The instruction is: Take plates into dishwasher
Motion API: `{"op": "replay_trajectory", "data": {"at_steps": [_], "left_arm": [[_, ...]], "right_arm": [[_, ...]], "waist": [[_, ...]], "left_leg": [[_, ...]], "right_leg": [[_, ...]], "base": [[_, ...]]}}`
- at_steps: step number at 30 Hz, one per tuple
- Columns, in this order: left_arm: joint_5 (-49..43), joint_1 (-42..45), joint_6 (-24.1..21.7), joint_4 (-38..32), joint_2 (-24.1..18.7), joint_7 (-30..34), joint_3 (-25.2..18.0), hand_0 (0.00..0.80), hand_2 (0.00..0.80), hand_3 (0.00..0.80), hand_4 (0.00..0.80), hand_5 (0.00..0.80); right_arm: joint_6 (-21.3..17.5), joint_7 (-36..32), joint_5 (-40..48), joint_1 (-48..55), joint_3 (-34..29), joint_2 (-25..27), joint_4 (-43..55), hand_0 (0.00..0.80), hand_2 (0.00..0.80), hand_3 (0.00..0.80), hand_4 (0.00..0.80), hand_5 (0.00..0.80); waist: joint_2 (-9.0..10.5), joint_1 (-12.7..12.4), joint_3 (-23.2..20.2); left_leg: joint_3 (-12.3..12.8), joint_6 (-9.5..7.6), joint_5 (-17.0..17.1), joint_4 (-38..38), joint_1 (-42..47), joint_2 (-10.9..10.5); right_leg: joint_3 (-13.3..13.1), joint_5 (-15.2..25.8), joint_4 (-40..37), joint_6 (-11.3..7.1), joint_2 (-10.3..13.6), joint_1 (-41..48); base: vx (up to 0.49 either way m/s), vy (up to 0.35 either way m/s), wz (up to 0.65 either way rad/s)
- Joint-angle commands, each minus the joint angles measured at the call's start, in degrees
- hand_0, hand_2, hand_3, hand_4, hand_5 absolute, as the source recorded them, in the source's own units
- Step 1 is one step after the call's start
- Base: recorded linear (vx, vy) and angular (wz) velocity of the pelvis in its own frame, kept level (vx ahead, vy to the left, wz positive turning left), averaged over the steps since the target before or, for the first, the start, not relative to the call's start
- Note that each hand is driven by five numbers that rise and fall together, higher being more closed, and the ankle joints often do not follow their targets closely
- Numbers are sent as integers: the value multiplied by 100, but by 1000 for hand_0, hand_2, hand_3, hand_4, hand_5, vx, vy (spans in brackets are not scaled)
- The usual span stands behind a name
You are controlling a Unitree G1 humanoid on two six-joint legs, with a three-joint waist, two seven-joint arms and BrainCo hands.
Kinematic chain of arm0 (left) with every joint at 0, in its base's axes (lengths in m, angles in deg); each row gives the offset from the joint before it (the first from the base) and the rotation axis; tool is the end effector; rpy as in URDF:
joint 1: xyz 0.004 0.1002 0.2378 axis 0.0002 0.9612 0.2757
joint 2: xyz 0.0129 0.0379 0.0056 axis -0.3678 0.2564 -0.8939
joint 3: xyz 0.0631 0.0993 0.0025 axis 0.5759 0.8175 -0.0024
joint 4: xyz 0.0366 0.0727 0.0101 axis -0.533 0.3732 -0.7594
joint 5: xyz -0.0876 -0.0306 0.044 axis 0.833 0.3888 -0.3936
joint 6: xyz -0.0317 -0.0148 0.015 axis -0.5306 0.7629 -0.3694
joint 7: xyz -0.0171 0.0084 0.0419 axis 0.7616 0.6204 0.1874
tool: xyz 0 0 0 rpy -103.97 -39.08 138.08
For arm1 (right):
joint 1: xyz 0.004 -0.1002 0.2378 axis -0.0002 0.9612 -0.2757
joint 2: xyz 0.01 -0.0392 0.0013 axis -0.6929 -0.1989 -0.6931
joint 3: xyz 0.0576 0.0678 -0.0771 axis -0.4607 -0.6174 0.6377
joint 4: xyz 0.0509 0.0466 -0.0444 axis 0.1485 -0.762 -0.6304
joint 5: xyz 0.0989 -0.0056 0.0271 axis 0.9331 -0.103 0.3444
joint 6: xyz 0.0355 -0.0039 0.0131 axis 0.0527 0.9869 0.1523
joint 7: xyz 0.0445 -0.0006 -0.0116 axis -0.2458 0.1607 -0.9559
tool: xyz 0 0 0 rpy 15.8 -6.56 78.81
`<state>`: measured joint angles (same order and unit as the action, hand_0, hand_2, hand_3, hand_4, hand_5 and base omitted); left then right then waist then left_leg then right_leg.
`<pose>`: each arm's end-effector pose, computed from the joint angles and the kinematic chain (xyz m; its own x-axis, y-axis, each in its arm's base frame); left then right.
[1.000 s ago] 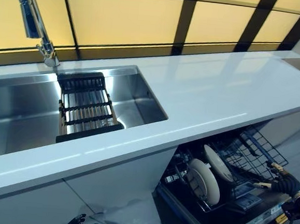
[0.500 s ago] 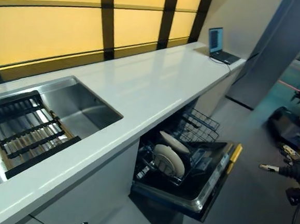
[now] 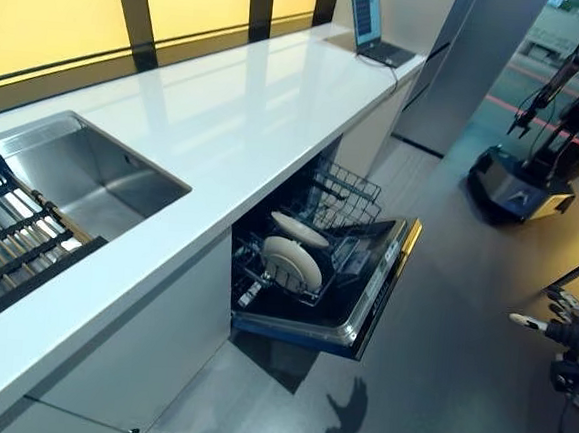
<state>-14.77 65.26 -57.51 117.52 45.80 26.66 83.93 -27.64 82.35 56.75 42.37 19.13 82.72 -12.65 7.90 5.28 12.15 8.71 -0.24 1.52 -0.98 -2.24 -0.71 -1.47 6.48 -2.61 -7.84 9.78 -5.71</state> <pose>0.1141 0.2739 -0.1032 0.5345 0.2970 -0.7913 -0.1447 0.9546 0.2605 0.1997 -0.3710 0.0896 0.8950 -0.4106 -0.1743 0.3212 0.8643 -0.3871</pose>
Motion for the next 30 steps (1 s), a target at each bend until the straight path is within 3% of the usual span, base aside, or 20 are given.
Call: {"op": "replay_trajectory", "data": {"at_steps": [1,15,23,30], "left_arm": [[328,-465,-91,-98,-189,-150,134,0,0,0,0,0],[553,-755,-542,-379,97,-66,548,0,0,0,0,0],[695,-879,-675,-302,179,-95,643,0,0,0,0,0],[770,-980,-766,-320,231,-129,740,0,0,0,0,0]], "right_arm": [[-305,390,331,-1030,199,-28,-200,0,0,0,0,0],[-394,246,905,-1563,773,-738,-322,0,0,0,0,0],[-311,61,1827,-1802,898,-1173,-602,0,0,0,0,0],[-389,-148,1937,-1886,1138,-1462,-793,0,0,0,0,0]], "waist": [[-110,-158,184],[-576,-253,791],[-772,-291,954],[-903,-297,1029]], "left_leg": [[-373,-168,-430,131,-172,194],[-788,96,34,-224,-496,250],[-869,198,205,-309,-672,239],[-889,229,309,-283,-807,225]], "right_leg": [[39,88,467,-56,-139,-260],[261,-101,336,266,-383,-426],[459,-194,369,378,-391,-546],[578,-252,529,435,-371,-696]], "base": [[-151,-164,11],[-80,-91,11],[-48,-37,12],[-22,-22,6]]}}
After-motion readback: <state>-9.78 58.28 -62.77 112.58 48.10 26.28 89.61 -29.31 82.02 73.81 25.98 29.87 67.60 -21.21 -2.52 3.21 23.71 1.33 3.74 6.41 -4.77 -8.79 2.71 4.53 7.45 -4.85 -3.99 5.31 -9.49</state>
